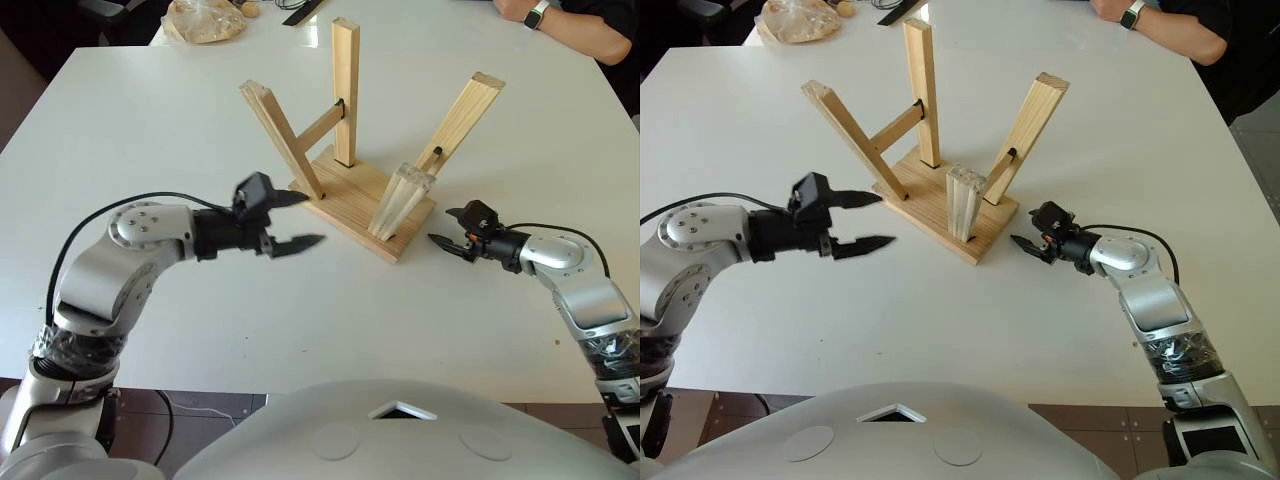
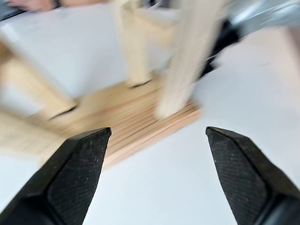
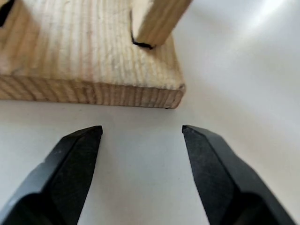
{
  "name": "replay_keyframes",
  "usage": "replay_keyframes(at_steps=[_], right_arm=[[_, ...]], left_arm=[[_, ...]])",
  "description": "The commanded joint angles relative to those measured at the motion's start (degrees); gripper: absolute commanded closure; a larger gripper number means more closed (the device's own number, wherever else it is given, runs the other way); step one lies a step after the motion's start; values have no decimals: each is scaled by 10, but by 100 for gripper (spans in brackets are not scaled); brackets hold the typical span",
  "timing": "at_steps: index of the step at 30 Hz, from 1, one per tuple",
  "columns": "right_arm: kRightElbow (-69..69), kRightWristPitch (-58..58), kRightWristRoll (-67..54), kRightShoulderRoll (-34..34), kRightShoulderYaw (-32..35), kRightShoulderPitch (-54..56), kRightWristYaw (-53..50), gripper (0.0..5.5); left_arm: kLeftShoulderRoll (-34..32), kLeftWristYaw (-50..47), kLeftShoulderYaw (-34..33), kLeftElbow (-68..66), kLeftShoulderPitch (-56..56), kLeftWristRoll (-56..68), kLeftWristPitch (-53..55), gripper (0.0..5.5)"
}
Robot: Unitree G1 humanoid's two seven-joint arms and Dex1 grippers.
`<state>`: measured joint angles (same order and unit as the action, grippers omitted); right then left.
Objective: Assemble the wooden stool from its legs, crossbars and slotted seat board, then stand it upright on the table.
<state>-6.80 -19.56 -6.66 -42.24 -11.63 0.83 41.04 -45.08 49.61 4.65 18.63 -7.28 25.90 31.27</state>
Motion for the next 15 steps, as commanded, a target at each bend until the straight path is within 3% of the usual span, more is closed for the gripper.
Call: replay_keyframes(at_steps=[1, 7, 15], right_arm=[[3, -4, 20, -8, -22, 4, 29, 230], [29, 17, 45, -15, -19, 18, 28, 230], [48, 28, 70, 3, -12, 20, -3, 230]], left_arm=[[52, -57, 16, -98, -34, -71, -57, 174], [21, -10, 39, -145, 36, -123, -120, 174], [62, -80, -9, -336, -52, -169, -185, 174]])
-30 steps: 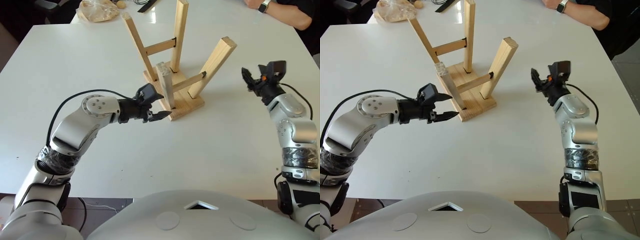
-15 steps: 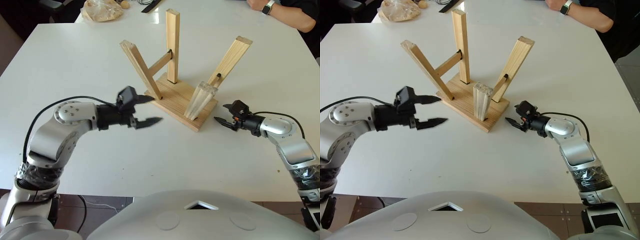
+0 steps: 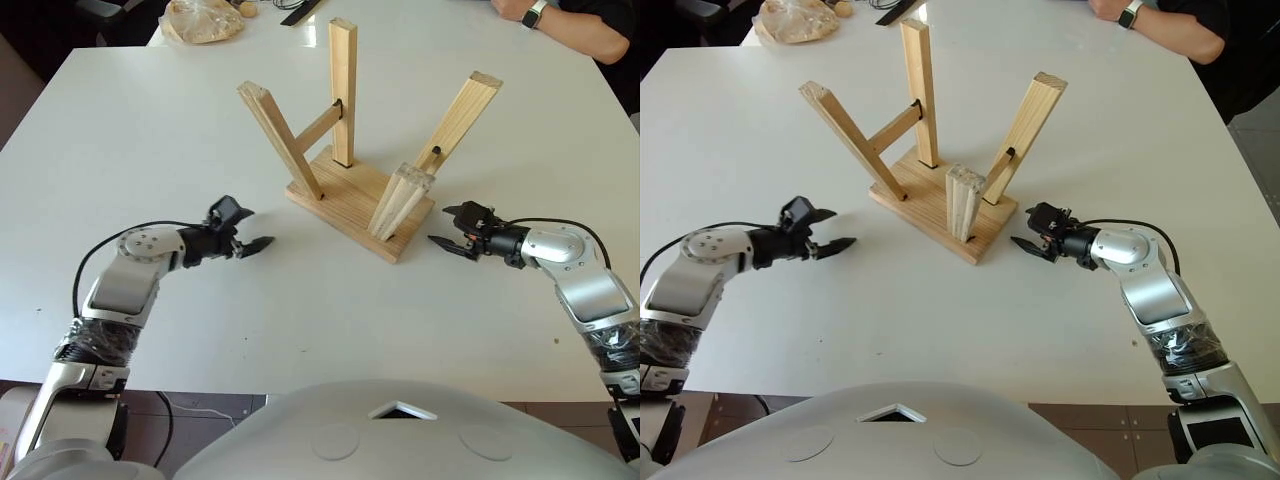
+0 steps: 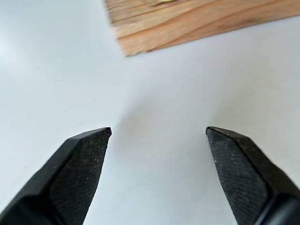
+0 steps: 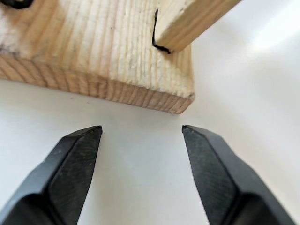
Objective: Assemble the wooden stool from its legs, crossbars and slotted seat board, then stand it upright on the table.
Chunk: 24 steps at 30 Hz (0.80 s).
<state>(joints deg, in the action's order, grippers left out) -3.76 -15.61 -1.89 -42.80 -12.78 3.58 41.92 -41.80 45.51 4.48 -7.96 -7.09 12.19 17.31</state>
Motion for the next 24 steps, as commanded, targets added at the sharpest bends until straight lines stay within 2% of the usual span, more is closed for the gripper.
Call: replay_keyframes(at_steps=[1, 6, 11, 14, 18, 24], right_arm=[[18, -11, 23, 9, -1, -8, -12, 230], [13, -10, 42, 18, -29, -7, -8, 230], [3, -12, 49, 31, -53, 1, 9, 230], [3, -8, 49, 29, -58, -3, 17, 230], [22, 2, 54, 28, -51, -2, 14, 230], [53, 23, 74, 13, -41, -1, 2, 230]], left_arm=[[39, -50, -1, -93, -69, -46, -65, 174], [123, -83, 68, -252, -163, -137, -218, 174], [121, -163, 150, -417, -219, -281, -383, 174], [120, -116, 148, -421, -201, -260, -437, 174], [117, -29, 132, -364, -156, -188, -445, 174], [88, 59, 83, -340, -158, -106, -369, 174]])
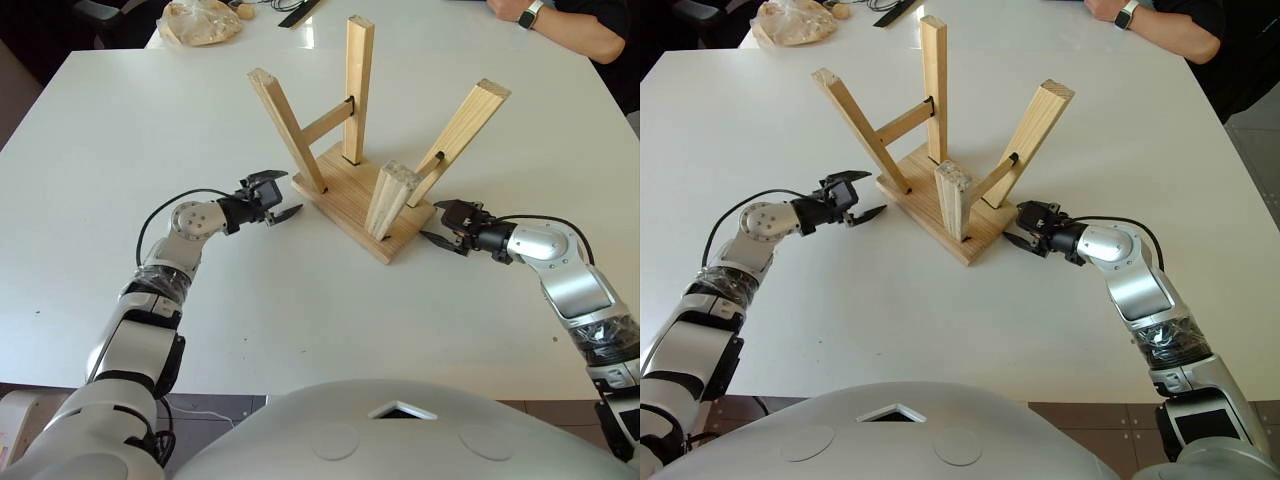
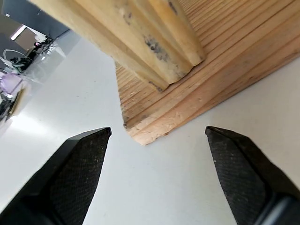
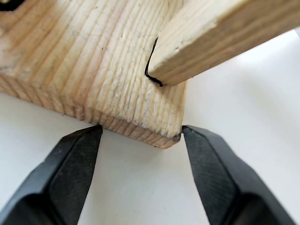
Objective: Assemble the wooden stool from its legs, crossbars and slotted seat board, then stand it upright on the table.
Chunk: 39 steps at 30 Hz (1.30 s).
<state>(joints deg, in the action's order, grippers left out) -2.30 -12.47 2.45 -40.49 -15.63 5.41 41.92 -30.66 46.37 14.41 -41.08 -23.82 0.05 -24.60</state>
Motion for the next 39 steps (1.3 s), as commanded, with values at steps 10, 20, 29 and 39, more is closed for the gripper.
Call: replay_keyframes(at_steps=[10, 20, 29, 39], right_arm=[[60, 12, 52, 2, -30, -9, -2, 230], [81, 22, 58, 25, -52, 31, 13, 230], [90, 35, 66, 78, -51, 35, -31, 230], [59, 53, 55, 26, 21, 15, -40, 230]], left_arm=[[20, -160, -24, -227, -158, -93, 9, 174], [55, -113, 14, -270, -100, -143, -92, 174], [-7, -22, -28, -26, 90, -19, -35, 174], [-60, -64, -93, 310, 257, 45, 160, 174]])
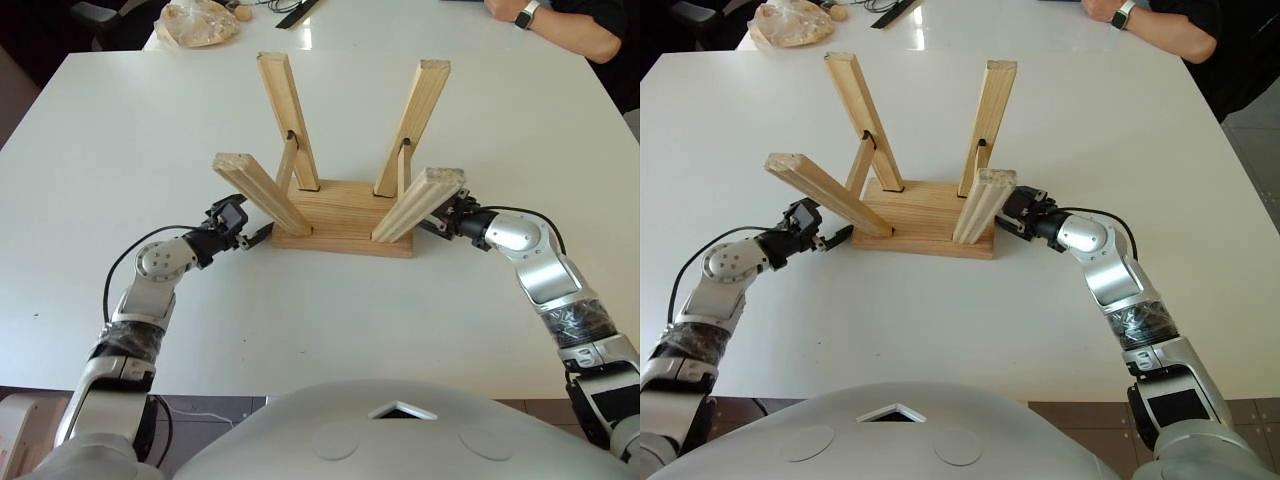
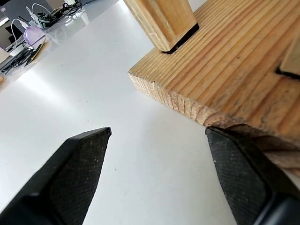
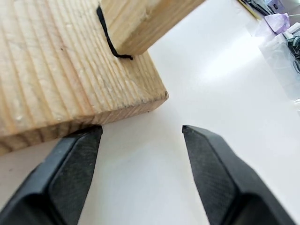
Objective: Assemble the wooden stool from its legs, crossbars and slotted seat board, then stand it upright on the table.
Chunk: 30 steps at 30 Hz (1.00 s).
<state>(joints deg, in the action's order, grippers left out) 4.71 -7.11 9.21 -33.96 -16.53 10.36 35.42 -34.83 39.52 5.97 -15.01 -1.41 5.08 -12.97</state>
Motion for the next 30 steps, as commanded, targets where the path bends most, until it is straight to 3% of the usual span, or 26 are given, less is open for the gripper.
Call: replay_keyframes(at_steps=[1, 9, 16, 21, 30], right_arm=[[-15, 3, -15, -55, 44, -44, 31, 230], [-36, 14, -27, -108, 102, -104, 47, 230], [-138, -19, -63, -65, 48, -155, 89, 230], [-282, -87, -158, -56, 32, -204, 138, 230], [-302, -128, -188, -79, 119, -185, 149, 230]], left_arm=[[-25, 5, -17, 54, 35, -4, 49, 174], [-34, -4, -22, 51, 46, -41, 34, 174], [-13, 6, 16, 102, 82, -52, 21, 174], [-14, 26, 18, 205, 113, -6, 76, 174], [-27, 26, -25, 347, 123, 69, 204, 174]])
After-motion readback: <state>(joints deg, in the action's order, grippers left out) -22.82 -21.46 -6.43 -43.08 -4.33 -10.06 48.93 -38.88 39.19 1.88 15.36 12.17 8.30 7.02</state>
